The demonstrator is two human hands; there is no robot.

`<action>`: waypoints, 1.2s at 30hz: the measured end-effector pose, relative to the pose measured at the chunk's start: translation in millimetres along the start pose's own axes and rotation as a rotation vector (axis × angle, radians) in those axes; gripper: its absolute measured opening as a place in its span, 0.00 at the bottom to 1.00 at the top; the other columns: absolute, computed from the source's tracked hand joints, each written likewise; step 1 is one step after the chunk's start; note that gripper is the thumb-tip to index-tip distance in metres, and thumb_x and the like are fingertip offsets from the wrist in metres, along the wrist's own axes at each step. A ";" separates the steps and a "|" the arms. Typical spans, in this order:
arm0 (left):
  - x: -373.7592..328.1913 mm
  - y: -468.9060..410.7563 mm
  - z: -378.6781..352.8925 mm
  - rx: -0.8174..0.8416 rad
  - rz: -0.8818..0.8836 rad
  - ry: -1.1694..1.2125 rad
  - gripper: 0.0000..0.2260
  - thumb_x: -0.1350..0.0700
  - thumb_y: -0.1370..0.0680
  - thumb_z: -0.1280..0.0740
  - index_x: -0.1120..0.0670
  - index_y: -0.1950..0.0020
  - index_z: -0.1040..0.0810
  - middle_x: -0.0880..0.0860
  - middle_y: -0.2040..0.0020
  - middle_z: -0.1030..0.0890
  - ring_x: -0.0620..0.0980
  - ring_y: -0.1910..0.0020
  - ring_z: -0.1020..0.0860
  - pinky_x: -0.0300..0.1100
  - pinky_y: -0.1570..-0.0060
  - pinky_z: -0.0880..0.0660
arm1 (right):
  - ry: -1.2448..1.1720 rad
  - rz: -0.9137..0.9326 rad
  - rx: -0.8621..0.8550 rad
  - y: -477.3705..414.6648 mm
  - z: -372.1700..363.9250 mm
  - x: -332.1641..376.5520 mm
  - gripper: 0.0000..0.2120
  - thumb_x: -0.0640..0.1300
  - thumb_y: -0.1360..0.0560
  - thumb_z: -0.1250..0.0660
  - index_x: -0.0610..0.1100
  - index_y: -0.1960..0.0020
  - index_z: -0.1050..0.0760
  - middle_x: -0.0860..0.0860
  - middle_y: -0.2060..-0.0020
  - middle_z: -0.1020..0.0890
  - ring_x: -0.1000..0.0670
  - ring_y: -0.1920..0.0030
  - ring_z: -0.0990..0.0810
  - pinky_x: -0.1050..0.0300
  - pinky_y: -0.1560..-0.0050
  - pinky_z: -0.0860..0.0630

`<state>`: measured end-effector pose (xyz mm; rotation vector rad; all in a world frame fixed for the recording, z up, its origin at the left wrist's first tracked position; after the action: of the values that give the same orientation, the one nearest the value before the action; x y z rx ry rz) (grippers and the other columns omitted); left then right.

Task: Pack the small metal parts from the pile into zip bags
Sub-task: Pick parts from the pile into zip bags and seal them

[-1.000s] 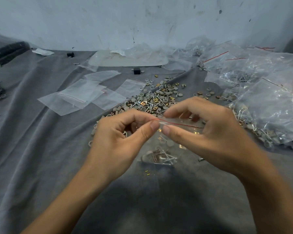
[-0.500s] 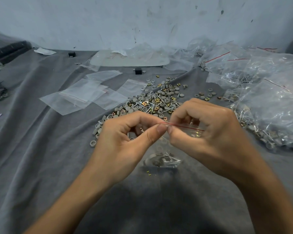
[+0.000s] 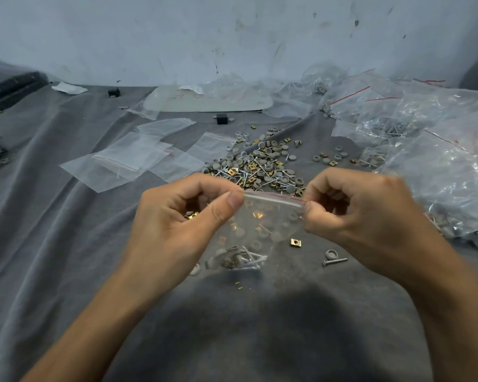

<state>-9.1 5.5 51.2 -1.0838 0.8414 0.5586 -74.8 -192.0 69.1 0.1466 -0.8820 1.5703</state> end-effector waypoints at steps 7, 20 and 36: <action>0.4 0.5 -1.5 0.005 0.036 0.026 0.07 0.47 0.25 0.27 0.49 0.53 0.15 0.60 0.62 0.19 0.66 0.61 0.24 0.56 0.62 0.26 | -0.141 0.047 0.019 -0.4 -10.0 2.9 0.05 0.47 0.29 0.28 0.51 0.61 0.22 0.57 0.66 0.20 0.53 0.63 0.21 0.64 0.62 0.27; 1.7 0.1 2.7 -0.026 0.064 0.043 0.05 0.47 0.26 0.27 0.47 0.54 0.14 0.61 0.61 0.18 0.67 0.61 0.24 0.61 0.63 0.26 | -0.287 0.052 -0.052 -0.9 -0.4 -4.4 0.05 0.42 0.29 0.25 0.48 0.61 0.19 0.53 0.65 0.17 0.50 0.65 0.18 0.53 0.63 0.21; 19.3 -3.7 6.9 -0.058 0.177 0.150 0.06 0.50 0.26 0.29 0.51 0.55 0.16 0.51 0.62 0.17 0.45 0.63 0.21 0.36 0.61 0.23 | -0.469 -0.037 0.075 0.8 -14.2 -18.6 0.08 0.50 0.29 0.26 0.48 0.53 0.16 0.52 0.62 0.14 0.56 0.62 0.17 0.65 0.60 0.22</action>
<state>7.0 10.4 38.9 -1.1208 1.0653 0.6585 -65.8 -198.2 48.4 0.6003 -1.1734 1.5604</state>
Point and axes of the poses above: each hand's wrist, its own y-axis away from the middle knuckle, its own z-axis out of the back of the hand, x = y × z, the point moved 8 cm from there along -y, towards the middle knuckle
